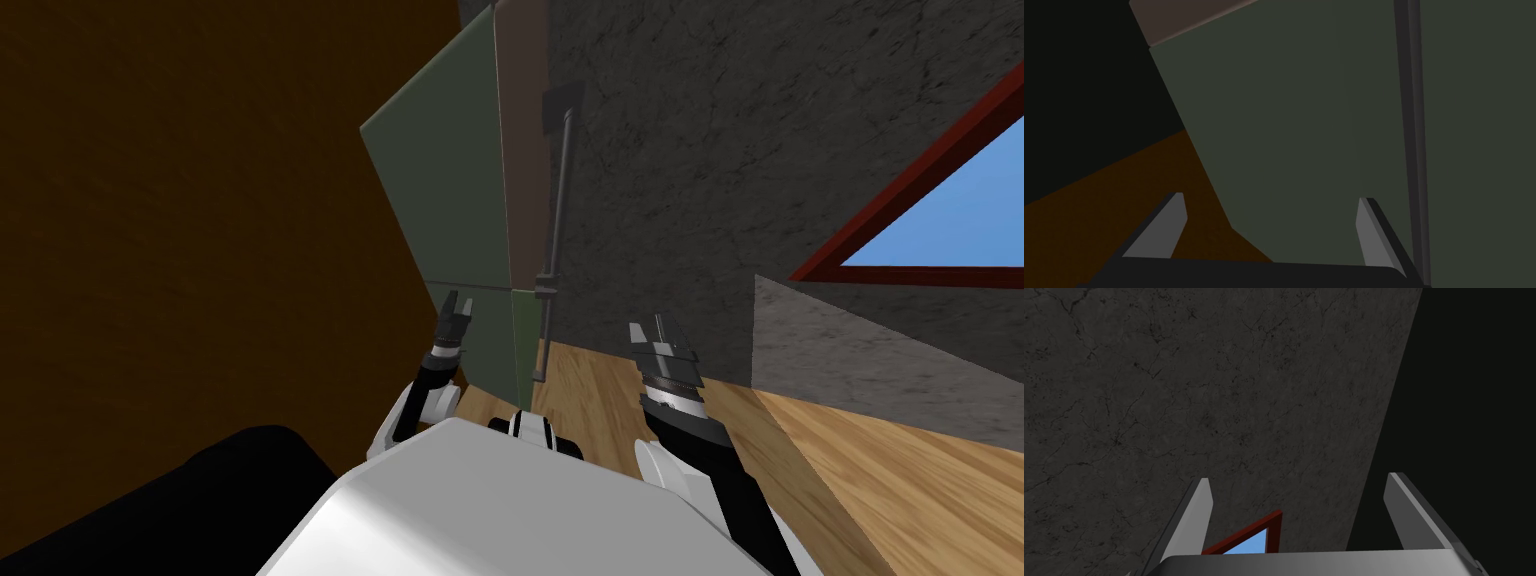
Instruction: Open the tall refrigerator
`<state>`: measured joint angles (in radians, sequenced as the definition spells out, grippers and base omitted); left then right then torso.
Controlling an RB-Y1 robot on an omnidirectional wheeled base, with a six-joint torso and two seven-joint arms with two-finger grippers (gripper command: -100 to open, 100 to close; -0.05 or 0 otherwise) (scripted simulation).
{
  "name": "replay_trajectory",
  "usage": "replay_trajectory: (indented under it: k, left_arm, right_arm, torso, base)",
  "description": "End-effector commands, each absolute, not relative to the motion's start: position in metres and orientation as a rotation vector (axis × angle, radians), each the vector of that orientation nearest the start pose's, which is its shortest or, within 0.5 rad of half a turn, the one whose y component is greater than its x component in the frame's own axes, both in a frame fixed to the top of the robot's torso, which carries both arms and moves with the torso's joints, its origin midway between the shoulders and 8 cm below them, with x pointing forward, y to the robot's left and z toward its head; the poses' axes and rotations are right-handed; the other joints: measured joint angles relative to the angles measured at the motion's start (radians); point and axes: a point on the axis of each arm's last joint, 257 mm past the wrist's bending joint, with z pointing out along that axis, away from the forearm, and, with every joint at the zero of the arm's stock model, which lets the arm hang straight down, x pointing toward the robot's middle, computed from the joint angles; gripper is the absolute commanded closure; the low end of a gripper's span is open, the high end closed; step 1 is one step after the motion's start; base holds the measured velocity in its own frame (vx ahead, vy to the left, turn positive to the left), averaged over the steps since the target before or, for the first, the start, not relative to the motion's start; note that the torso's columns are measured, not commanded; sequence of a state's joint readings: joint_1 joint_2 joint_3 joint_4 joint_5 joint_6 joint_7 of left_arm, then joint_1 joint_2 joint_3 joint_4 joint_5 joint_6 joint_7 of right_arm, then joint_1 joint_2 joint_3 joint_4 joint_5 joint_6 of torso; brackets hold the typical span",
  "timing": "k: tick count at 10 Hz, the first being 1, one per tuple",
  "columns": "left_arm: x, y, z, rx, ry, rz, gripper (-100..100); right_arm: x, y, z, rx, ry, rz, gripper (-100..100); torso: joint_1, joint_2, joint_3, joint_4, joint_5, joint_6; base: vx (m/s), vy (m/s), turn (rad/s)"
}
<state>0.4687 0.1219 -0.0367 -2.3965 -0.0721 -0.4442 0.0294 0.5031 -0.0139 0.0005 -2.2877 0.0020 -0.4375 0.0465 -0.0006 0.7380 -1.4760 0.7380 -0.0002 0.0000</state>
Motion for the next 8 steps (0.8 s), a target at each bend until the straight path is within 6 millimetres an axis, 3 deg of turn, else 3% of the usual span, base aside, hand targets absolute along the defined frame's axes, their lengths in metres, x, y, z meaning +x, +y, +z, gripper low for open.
replay_trajectory:
  k: [1,8]
  left_arm:
    - [0.345,0.23,0.069,-0.47,0.747,-1.346,-100]
    - [0.373,0.222,0.068,-0.508,0.837,-1.327,-100]
  right_arm:
    - [0.353,-0.28,0.015,0.675,0.675,1.245,0]
    - [0.353,-0.28,0.015,0.675,0.675,1.245,0]
  torso:
    - [0.0,0.0,0.0,0.0,0.0,0.0]
    - [0.001,0.0,0.0,0.0,0.0,0.0]
  base:
    - [0.005,-0.045,0.008]
    - [0.001,-0.042,0.007]
